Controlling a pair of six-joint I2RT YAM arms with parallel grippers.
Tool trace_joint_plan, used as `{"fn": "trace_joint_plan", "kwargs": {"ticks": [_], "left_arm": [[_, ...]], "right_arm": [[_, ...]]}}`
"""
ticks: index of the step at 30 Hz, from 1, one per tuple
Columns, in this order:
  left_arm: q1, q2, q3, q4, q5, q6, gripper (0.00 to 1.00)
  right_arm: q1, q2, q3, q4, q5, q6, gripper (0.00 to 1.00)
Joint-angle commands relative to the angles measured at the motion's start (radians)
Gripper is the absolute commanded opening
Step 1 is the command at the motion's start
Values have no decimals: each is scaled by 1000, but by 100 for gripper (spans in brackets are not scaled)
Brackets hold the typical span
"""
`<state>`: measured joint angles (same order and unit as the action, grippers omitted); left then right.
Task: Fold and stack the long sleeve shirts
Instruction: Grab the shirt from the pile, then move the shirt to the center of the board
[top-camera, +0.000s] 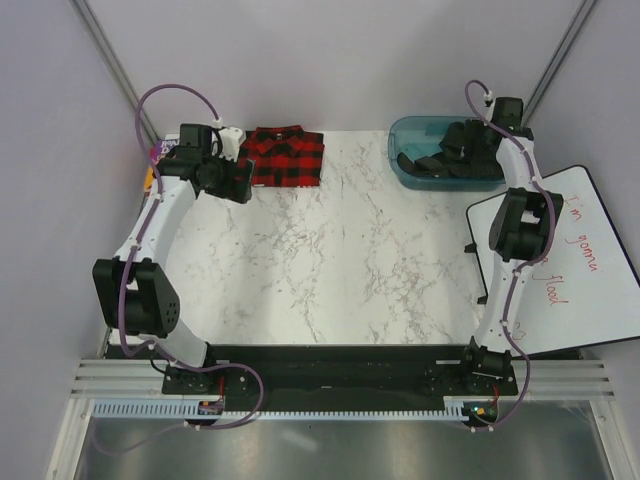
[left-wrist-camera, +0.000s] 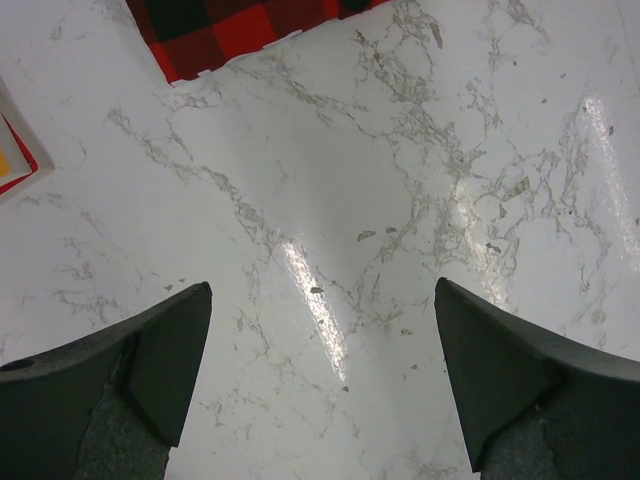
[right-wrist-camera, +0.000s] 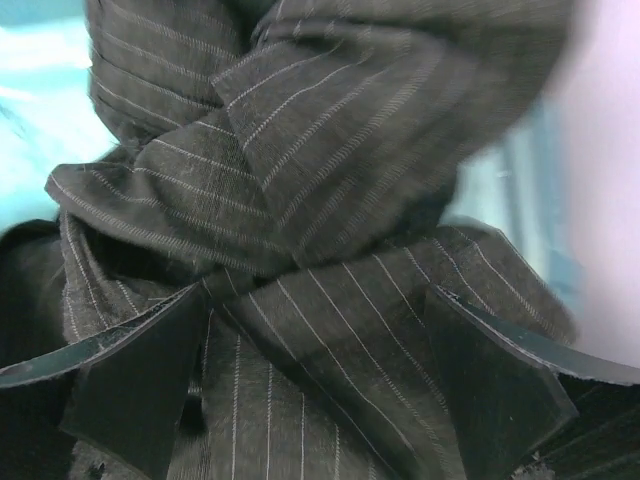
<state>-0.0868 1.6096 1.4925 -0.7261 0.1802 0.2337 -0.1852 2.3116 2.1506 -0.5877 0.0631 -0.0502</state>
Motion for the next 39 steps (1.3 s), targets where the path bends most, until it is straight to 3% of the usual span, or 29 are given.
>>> {"fn": "trace_joint_plan", "kwargs": {"ticks": [1,5,6,8,9,11,18,25,30,31,32,35,37,39], "left_arm": [[-4,15,25,-12,-64,42,99],[-4,26,35,-27,-84,42,99],[-4,32,37,-30,-96,35,99],[-4,36,44,-36,-97,29,99],[-2,35,45,-38,-90,20,99],[-2,29,49,-39,-76,7,99],[-1,-2,94,-45,48,-85,99],[16,-54,169,-44,96,-172,99],[64,-111,206,-45,172,-224,99],[73,-119,204,-44,185,-243,99],[84,-128,195,-45,206,-250,99],[85,-171,134,-44,222,-203,99],[113,-220,56,-44,226,-139,99],[114,-263,-10,-44,249,-53,99]], "right_arm": [[10,98,71,51,-61,9,98],[10,161,115,42,-189,26,93],[10,166,129,37,-225,24,71],[10,163,199,13,-337,32,45],[10,151,222,11,-368,48,23],[13,79,258,28,-428,110,0],[108,-277,149,195,-686,360,0],[398,-581,51,322,-658,420,0],[461,-679,20,391,-654,562,0],[466,-699,-59,393,-649,564,3],[461,-724,-114,393,-642,563,39],[379,-837,-404,356,-590,524,98],[240,-868,-582,243,-607,463,98],[190,-848,-649,71,-605,341,98]]}}
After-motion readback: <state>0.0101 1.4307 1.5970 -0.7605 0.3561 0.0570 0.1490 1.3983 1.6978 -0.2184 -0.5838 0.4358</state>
